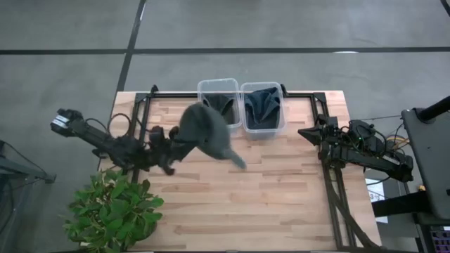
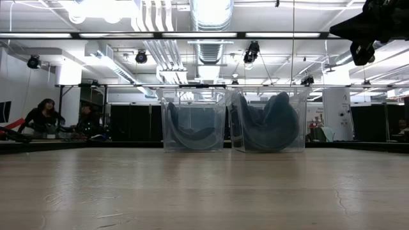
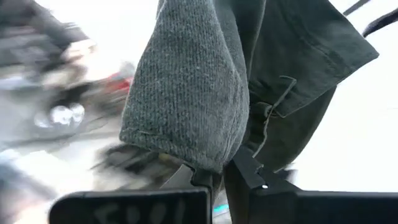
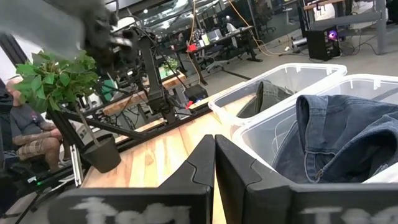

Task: Pick & Place hat
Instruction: Put the black cap into the left transparent bin

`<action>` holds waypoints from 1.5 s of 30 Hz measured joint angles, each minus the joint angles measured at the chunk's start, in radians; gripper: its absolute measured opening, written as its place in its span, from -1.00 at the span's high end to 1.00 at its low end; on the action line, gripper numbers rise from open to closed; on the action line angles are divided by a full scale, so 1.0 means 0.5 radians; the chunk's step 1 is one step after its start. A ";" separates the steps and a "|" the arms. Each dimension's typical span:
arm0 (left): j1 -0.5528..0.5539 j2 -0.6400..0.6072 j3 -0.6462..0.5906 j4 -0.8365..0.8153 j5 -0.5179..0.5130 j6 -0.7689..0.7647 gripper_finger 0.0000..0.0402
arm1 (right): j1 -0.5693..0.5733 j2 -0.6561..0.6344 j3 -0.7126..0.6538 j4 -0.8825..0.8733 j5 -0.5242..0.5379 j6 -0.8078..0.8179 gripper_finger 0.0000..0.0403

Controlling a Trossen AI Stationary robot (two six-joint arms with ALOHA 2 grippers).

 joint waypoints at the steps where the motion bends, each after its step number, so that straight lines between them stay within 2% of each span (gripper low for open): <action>1: 0.016 0.000 0.000 0.132 0.143 0.030 0.93 | 0.000 0.000 0.000 0.000 0.000 0.000 0.96; 3: 0.040 -0.001 0.000 0.333 0.352 0.084 0.93 | 0.000 0.000 0.000 0.000 0.000 0.000 0.96; 5: 0.045 -0.008 0.000 0.427 0.438 0.119 0.93 | 0.000 0.000 0.000 0.000 0.000 -0.001 0.96; 14: 0.047 -0.011 0.002 0.424 0.515 0.120 0.93 | 0.000 0.000 -0.001 -0.001 0.000 0.001 0.96; 17: 0.046 -0.011 0.004 0.424 0.290 0.080 0.93 | 0.000 0.000 0.000 -0.001 0.000 -0.001 0.96; 19: 0.048 -0.011 0.004 0.425 -0.019 -0.039 0.93 | 0.000 0.000 0.000 -0.001 0.000 0.001 0.96; 22: 0.056 -0.011 0.016 0.428 -0.595 -0.399 0.93 | 0.000 0.000 0.000 -0.001 0.000 0.005 0.96; 23: 0.059 -0.011 0.018 0.434 -0.741 -0.517 0.93 | 0.000 0.000 0.000 -0.001 0.000 0.005 0.96; 25: 0.074 -0.011 0.018 0.452 -0.884 -0.686 0.93 | 0.000 0.000 0.000 -0.001 0.000 0.005 0.96; 31: 0.150 -0.012 0.019 0.482 -0.923 -1.069 0.93 | 0.000 0.000 0.000 -0.001 0.000 0.005 0.96; 38: 0.175 -0.018 0.019 0.479 -0.893 -1.096 0.93 | 0.000 0.000 0.000 -0.002 0.000 0.005 0.96; 40: 0.175 -0.020 0.020 0.433 -0.824 -1.033 0.93 | 0.000 0.000 0.000 -0.001 0.000 0.005 0.96; 42: 0.175 -0.019 0.054 0.244 -0.788 -1.007 0.93 | 0.000 -0.001 0.000 -0.002 0.000 0.005 0.96; 45: 0.183 -0.021 0.154 -0.321 -0.778 -1.177 0.93 | 0.000 0.000 0.000 -0.002 0.000 0.005 0.96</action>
